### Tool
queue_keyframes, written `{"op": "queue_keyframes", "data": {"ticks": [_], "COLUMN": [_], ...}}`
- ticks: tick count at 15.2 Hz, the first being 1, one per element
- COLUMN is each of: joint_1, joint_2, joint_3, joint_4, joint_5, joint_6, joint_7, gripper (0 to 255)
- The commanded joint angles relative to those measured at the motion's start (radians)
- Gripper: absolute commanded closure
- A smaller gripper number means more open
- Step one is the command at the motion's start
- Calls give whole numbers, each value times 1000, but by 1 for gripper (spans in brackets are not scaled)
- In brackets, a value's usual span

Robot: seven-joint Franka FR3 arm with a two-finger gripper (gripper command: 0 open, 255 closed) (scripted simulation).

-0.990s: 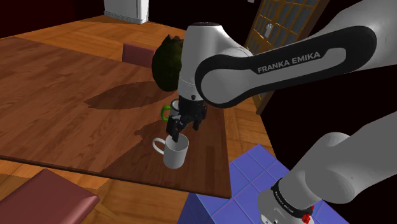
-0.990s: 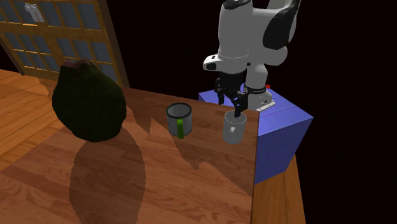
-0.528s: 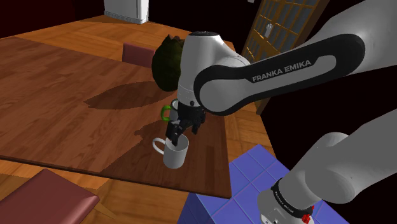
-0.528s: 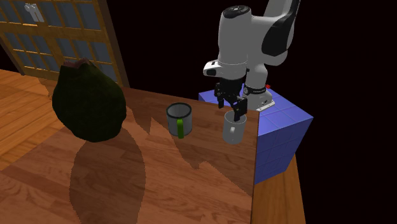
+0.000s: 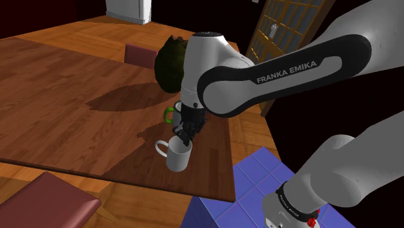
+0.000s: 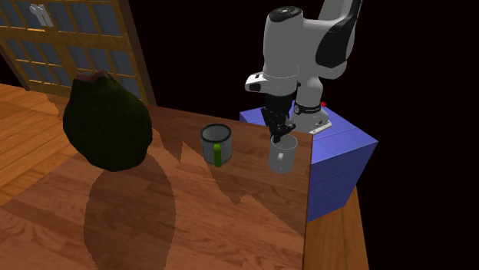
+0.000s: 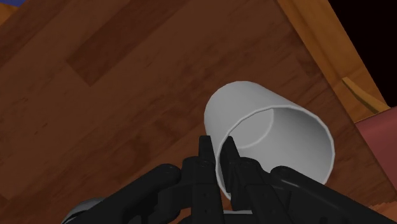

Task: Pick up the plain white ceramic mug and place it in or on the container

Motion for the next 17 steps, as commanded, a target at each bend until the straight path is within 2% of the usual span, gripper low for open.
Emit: {"op": "queue_keyframes", "data": {"ticks": [1, 5, 17], "joint_1": [0, 0, 4], "joint_2": [0, 0, -84], "joint_3": [0, 0, -31], "joint_4": [0, 0, 98], "joint_5": [0, 0, 11], "joint_6": [0, 0, -179], "joint_7": [0, 0, -14], "gripper": [255, 255, 255]}}
